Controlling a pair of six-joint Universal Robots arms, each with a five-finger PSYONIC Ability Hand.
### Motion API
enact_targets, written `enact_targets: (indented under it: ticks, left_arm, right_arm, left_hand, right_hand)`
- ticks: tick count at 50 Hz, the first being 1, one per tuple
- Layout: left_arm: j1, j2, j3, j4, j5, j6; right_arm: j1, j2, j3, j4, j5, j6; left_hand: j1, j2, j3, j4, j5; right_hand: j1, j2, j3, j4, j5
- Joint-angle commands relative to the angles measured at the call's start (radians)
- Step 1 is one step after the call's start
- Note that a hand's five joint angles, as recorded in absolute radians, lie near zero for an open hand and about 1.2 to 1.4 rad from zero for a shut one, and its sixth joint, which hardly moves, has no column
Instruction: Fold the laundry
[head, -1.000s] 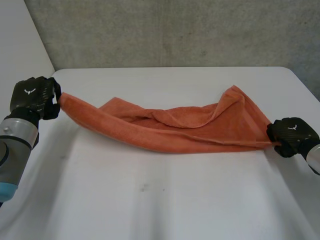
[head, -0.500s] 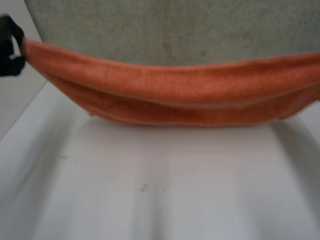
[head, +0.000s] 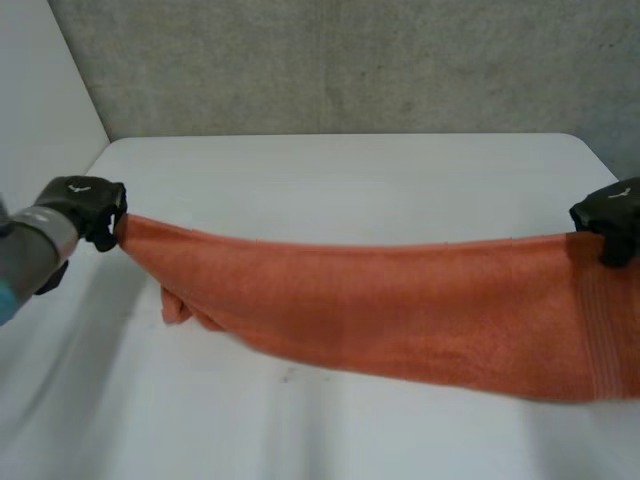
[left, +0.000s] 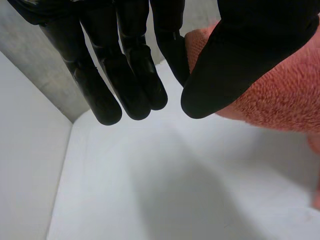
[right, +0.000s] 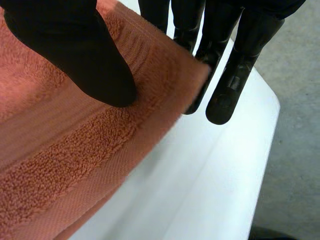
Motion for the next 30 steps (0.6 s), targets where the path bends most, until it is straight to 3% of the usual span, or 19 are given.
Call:
enact_targets:
  ticks: [1,3,6,10,19,24,30]
  left_arm:
    - [-0.049,-0.079,0.303,0.012,-0.032,0.008]
    - [-0.061,-0.061,0.465,0.103,-0.033,-0.001]
    - [-0.063,-0.012,0.536,0.235,-0.038,-0.005]
    - [-0.061,0.066,0.544,0.430,-0.049,-0.044]
    - [-0.044,0.091,0.365,0.458,-0.046,-0.152]
    - [-0.023,0.090,0.202,0.509,-0.017,-0.197]
    - [0.002,0.057,-0.017,0.624,0.023,-0.283]
  right_arm:
    - [0.074,0.063,-0.241,-0.185,0.053,0.098]
    - [0.094,0.061,-0.365,-0.273,0.065,0.184]
    - [0.102,0.015,-0.482,-0.436,0.073,0.309]
    - [0.094,-0.162,-0.440,-0.619,0.079,0.434]
    - [0.099,-0.200,-0.245,-0.556,0.032,0.445]
    - [0.099,-0.198,-0.016,-0.550,-0.073,0.439]
    - [0.099,-0.108,0.128,-0.555,-0.106,0.432]
  left_hand:
    - [0.270,0.196,0.201,0.201,0.246]
    - [0.270,0.196,0.201,0.201,0.246]
    - [0.270,0.196,0.201,0.201,0.246]
    - [0.270,0.196,0.201,0.201,0.246]
    - [0.270,0.196,0.201,0.201,0.246]
    - [0.270,0.196,0.201,0.201,0.246]
    - [0.270,0.196,0.201,0.201,0.246]
  right_hand:
    - [0.419,0.220,0.213,0.204,0.233]
    - [0.419,0.220,0.213,0.204,0.233]
    - [0.419,0.220,0.213,0.204,0.233]
    - [0.419,0.220,0.213,0.204,0.233]
    - [0.419,0.220,0.213,0.204,0.233]
    - [0.419,0.220,0.213,0.204,0.233]
    - [0.419,0.220,0.213,0.204,0.233]
